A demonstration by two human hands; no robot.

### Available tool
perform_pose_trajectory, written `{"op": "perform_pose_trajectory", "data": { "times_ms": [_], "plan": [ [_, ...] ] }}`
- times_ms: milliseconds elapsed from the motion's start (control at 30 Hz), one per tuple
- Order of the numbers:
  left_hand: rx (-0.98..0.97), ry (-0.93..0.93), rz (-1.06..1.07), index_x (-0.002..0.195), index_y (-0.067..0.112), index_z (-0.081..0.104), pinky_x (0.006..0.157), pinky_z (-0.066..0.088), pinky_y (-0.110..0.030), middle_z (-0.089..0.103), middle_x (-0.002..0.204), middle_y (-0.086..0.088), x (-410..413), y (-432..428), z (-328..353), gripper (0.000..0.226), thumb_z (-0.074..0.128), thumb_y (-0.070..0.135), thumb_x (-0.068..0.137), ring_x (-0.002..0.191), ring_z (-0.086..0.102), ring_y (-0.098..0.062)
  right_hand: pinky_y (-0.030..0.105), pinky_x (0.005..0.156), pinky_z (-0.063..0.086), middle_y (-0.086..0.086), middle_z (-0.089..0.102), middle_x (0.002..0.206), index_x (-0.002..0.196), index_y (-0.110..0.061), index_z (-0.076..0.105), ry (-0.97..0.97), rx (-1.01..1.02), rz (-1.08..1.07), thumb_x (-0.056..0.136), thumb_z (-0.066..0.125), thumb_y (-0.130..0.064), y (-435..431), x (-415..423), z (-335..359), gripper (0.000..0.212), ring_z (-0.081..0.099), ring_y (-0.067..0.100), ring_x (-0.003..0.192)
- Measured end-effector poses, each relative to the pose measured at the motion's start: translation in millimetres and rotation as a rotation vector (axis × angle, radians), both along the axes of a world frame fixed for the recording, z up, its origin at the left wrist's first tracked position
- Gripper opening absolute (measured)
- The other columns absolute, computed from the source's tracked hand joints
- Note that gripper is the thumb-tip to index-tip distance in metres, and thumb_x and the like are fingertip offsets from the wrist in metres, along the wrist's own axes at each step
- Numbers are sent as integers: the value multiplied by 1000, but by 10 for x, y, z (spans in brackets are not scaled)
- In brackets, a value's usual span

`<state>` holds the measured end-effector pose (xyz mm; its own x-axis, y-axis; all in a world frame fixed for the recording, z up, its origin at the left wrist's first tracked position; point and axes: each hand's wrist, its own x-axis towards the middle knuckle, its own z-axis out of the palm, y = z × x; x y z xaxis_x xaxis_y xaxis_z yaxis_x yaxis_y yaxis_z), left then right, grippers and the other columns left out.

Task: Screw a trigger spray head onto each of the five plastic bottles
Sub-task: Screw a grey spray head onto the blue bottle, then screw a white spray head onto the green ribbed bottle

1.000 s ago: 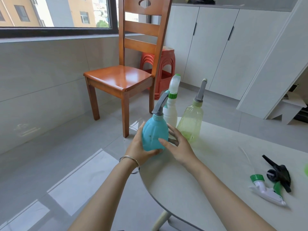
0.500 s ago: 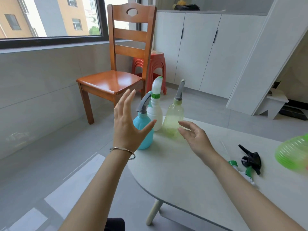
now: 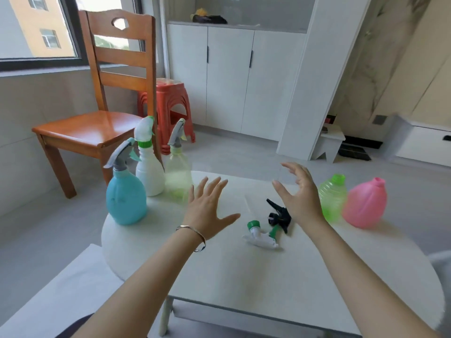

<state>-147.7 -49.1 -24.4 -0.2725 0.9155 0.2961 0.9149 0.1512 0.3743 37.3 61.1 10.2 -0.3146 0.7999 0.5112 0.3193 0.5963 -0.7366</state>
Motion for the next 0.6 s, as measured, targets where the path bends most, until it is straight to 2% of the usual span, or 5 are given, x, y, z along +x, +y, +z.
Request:
{"op": "perform_pose_trajectory", "data": {
  "times_ms": [67,167,300,433,600],
  "plan": [
    [4,-34,-31,147,28,20,118,0,-47,17,158,6,169,162,-35,86,54,65,78,147,1,-21,8,102,23,2,46,134,126,-12,52,-16,75,-101,82,68,-13,157,221,-24,47,40,12,129],
    [34,-83,-53,146,28,21,119,1,-45,19,157,7,404,351,-69,95,44,78,68,147,4,-20,17,109,17,13,38,145,132,-4,43,-21,138,-262,77,72,-11,397,513,-117,62,31,23,138],
    [59,-148,-92,146,29,21,119,3,-42,20,156,8,622,525,-148,101,28,82,59,146,4,-18,20,110,12,13,25,153,144,-4,24,80,-21,-366,76,73,-9,658,770,-261,84,21,25,142],
    [71,-208,-113,145,28,24,119,5,-41,18,157,5,762,619,-174,88,53,70,73,146,3,-18,29,115,18,9,21,155,147,-10,15,185,-296,-374,78,72,-17,881,885,-456,90,21,21,143],
    [98,-238,-96,144,26,27,119,7,-38,20,156,4,777,640,-188,81,62,57,78,146,5,-18,32,112,24,12,36,145,146,-8,20,134,-312,-391,76,74,-14,1006,871,-607,88,31,25,136]
  ]
}}
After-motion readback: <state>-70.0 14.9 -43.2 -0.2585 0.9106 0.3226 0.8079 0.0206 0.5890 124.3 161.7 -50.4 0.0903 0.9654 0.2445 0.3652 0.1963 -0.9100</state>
